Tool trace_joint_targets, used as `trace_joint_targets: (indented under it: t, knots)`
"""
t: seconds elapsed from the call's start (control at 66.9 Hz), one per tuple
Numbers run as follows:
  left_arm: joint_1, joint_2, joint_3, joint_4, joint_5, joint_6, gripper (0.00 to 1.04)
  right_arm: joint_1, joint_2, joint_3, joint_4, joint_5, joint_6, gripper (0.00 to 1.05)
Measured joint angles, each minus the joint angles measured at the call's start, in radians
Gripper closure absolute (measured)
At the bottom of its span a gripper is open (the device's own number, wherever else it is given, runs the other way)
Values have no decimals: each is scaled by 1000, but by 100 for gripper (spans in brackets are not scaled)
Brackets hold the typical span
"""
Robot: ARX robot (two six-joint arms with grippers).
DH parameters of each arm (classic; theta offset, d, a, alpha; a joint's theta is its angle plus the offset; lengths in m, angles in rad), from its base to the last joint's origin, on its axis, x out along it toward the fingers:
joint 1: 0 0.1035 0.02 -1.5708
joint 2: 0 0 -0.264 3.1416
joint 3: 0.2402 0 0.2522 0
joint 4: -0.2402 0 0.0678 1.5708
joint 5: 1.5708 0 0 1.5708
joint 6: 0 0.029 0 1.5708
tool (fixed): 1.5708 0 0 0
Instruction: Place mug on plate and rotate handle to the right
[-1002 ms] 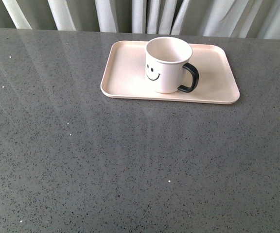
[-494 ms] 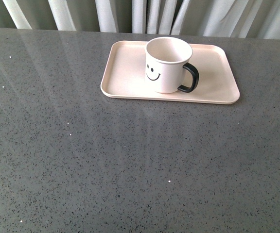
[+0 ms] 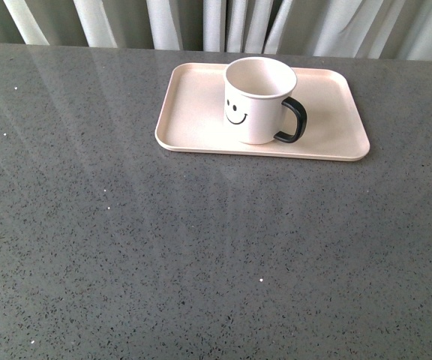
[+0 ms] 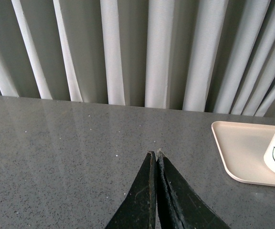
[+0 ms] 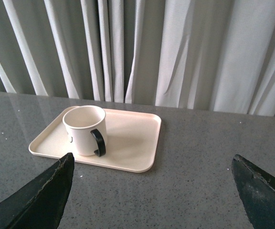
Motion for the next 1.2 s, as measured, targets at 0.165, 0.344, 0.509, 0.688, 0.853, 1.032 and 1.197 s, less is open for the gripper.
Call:
trace_joint_targets:
  t: [0.165, 0.344, 0.509, 0.688, 0.853, 1.032, 1.197]
  knots:
    - [0, -70, 0, -82, 0, 0, 103, 0, 0, 0, 0, 0, 0, 9]
    - [0, -185, 0, -204, 0, 0, 103, 0, 0, 0, 0, 0, 0, 9]
    - [1, -187, 0, -206, 0, 0, 101, 0, 0, 0, 0, 0, 0, 9]
    - [1, -187, 0, -205, 0, 0, 62, 0, 0, 0, 0, 0, 0, 9]
    - [1, -187, 0, -206, 0, 0, 30, 0, 0, 0, 0, 0, 0, 9]
    - [1, -187, 0, -206, 0, 2, 9, 0, 0, 0, 0, 0, 0, 9]
    - [1, -187, 0, -206, -1, 2, 9, -79, 196, 126, -267, -227, -105, 9]
